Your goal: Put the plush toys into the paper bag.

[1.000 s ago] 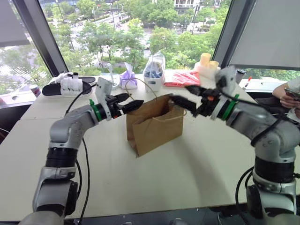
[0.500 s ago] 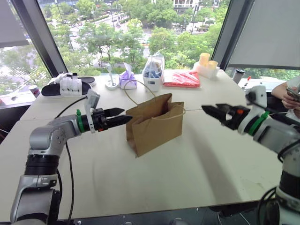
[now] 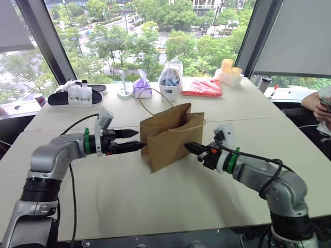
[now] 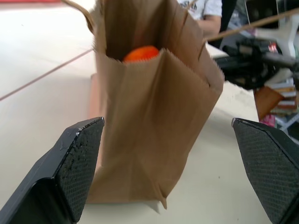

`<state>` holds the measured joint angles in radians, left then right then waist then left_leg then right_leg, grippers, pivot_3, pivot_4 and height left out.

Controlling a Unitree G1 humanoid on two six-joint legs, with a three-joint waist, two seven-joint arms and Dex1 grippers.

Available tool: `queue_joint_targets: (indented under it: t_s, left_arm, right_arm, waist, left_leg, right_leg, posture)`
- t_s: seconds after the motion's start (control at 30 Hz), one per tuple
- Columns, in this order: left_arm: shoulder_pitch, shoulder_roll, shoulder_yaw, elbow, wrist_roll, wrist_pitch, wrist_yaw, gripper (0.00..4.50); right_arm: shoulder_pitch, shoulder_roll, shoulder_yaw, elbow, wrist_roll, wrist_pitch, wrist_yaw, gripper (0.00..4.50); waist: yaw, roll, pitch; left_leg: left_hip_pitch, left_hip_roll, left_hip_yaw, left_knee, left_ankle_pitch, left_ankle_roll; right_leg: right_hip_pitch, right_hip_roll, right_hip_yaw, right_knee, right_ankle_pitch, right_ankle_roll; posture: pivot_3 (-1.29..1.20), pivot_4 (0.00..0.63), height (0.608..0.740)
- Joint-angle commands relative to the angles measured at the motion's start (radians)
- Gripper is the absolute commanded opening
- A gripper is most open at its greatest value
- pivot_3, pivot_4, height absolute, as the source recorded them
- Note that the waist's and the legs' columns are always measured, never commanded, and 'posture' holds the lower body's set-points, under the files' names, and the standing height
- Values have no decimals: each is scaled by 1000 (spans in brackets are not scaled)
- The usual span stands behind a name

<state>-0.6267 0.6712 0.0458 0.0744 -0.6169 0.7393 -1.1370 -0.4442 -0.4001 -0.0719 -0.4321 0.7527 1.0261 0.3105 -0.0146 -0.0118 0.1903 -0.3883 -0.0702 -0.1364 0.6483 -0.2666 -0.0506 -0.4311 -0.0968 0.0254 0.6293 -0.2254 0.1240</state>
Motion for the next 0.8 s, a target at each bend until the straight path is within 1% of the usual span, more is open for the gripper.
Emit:
queue_joint_targets:
  t_s: [0.03, 0.2, 0.43, 0.5, 0.57, 0.77, 0.8]
  left_arm:
    - [-8, -39, -27, -2, 47, -80, 22, 4500]
    - [-12, -120, -64, 35, 109, -168, 60, 4500]
    - [-12, -182, -56, 17, 110, -172, 101, 4500]
    - [-8, -190, -44, 12, 105, -170, 120, 3976]
    - [-4, -192, -39, 5, 103, -166, 132, 3305]
    - [0, -204, -43, -5, 100, -160, 153, 256]
    - [-1, -207, -47, -5, 102, -158, 155, 23]
  right_arm:
    - [-38, 21, 42, 41, -55, -62, 9, 34]
    - [-78, 48, 78, 104, -108, -108, 20, 34]
    - [-87, 62, 83, 119, -134, -120, 29, 34]
    - [-79, 61, 80, 108, -135, -115, 30, 0]
    - [-70, 58, 76, 95, -135, -108, 31, 0]
    - [-48, 40, 43, 46, -113, -76, 34, 0]
    - [-42, 34, 33, 32, -105, -67, 36, 0]
  waist:
    - [1, 0, 0]
    - [-1, 0, 0]
    - [-3, 0, 0]
    - [-3, 0, 0]
    - [-2, 0, 0]
    - [-2, 0, 0]
    - [-2, 0, 0]
  left_leg:
    - [0, 0, 0, 0, 0, 0]
    - [0, 0, 0, 0, 0, 0]
    - [0, 0, 0, 0, 0, 0]
    - [0, 0, 0, 0, 0, 0]
    - [0, 0, 0, 0, 0, 0]
    - [0, 0, 0, 0, 0, 0]
    - [0, 0, 0, 0, 0, 0]
  right_leg:
    - [0, 0, 0, 0, 0, 0]
    - [0, 0, 0, 0, 0, 0]
    - [-1, 0, 0, 0, 0, 0]
    - [-1, 0, 0, 0, 0, 0]
    - [-1, 0, 0, 0, 0, 0]
    - [0, 0, 0, 0, 0, 0]
    - [0, 0, 0, 0, 0, 0]
  posture:
    - [0, 150, 740]
    - [0, 150, 740]
    - [0, 150, 740]
    - [0, 150, 740]
    - [0, 150, 740]
    - [0, 150, 740]
    - [0, 150, 740]
